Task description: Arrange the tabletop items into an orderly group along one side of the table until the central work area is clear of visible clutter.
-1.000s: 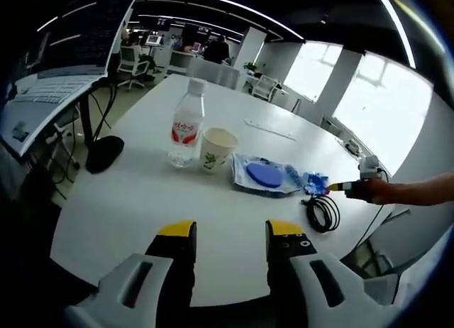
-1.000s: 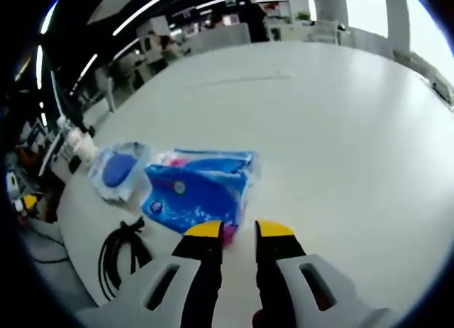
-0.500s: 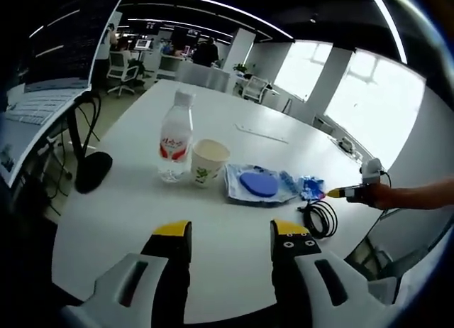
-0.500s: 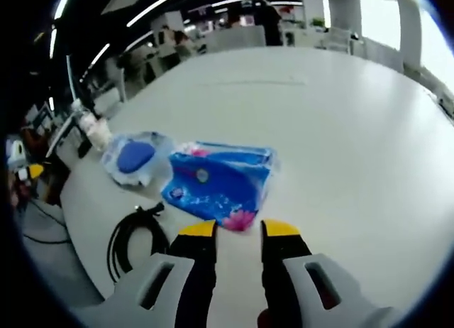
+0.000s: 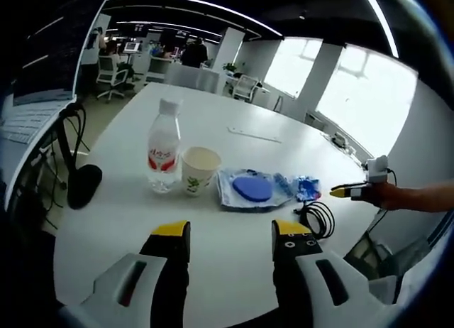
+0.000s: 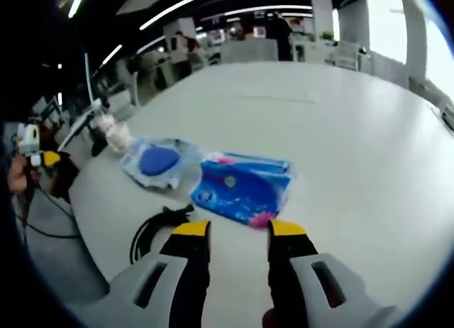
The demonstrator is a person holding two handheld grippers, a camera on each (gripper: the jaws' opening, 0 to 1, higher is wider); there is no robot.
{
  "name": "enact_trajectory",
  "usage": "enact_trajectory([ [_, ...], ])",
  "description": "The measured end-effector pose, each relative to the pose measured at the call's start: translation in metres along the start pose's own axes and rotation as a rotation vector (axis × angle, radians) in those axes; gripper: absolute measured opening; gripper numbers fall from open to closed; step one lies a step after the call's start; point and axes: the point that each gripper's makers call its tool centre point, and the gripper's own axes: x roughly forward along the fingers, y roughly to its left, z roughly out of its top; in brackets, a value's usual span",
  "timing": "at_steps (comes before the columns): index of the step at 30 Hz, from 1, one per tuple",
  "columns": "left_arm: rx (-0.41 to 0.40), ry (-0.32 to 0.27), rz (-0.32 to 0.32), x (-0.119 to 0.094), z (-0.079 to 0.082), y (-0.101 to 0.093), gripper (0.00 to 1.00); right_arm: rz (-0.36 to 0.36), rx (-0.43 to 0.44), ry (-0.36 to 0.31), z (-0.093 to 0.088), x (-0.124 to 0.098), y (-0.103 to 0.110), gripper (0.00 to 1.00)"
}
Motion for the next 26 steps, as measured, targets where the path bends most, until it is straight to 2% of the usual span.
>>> enact_trajectory([
  [9,0.037,0.013,-0.024,0.002,-0.003,-0.005,0.46,0.026,0.011,-0.057,-0.002,-0.028,0.026,0.38],
  [15,0.048,0.018,-0.029,0.001,-0.006,-0.004,0.46,0.057,-0.002,-0.076,-0.015,-0.046,0.053,0.46],
  [26,0.046,0.031,-0.036,0.001,-0.019,-0.004,0.47,0.091,0.006,-0.063,-0.036,-0.052,0.086,0.49],
])
